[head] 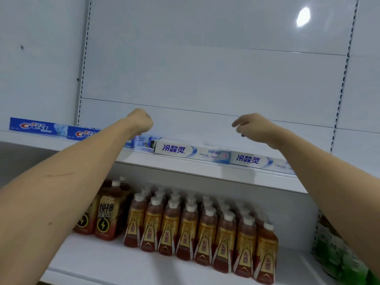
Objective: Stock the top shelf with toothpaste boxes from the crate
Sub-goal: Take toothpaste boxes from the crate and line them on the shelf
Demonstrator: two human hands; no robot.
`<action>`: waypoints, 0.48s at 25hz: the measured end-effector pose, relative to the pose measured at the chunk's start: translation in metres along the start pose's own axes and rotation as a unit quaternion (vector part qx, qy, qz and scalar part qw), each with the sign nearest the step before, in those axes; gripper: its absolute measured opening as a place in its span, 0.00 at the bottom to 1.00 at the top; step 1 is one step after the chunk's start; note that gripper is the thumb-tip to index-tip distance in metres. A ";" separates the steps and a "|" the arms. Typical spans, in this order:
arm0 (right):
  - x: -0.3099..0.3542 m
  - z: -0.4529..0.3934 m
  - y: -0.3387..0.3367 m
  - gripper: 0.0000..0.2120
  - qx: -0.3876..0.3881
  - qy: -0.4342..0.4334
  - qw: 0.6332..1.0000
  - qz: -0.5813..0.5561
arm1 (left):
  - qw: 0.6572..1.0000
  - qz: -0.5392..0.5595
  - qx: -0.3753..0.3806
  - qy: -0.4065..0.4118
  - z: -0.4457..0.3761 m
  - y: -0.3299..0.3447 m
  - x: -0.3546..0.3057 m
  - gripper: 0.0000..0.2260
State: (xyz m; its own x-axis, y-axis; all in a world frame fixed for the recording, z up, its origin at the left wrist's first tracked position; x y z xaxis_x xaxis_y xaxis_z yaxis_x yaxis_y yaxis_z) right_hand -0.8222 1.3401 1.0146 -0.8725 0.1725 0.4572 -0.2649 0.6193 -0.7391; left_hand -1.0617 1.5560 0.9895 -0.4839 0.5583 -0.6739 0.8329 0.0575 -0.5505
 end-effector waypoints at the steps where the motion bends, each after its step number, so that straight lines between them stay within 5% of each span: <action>1: 0.011 -0.007 0.011 0.13 0.005 -0.001 1.000 -0.005 | 0.999 -0.023 0.034 -0.021 -0.002 -0.002 0.005 0.09; 7: 0.048 -0.039 0.081 0.16 0.109 0.000 0.988 0.108 | 0.977 -0.144 0.160 0.002 0.004 -0.002 0.019 0.12; 12: 0.049 -0.051 0.100 0.18 0.124 0.035 0.974 0.185 | 0.989 -0.045 0.139 0.016 0.008 0.002 0.023 0.18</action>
State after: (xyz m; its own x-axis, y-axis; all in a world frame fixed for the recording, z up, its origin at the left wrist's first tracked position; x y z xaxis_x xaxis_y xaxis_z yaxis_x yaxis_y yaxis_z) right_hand -0.8704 1.4496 0.9887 -0.8992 0.4058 0.1637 -0.0372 0.3019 -0.9526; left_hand -1.0732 1.5623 0.9697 -0.5411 0.5867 -0.6025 0.6781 -0.1192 -0.7252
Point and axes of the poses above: each hand's wrist, its own z-axis away from the middle knuckle, its own y-axis out of the palm, x = y × z, the point moved 1 cm from there along -z, towards the middle knuckle, and after that the axes turned 1 degree about y, right-handed, at the moved point
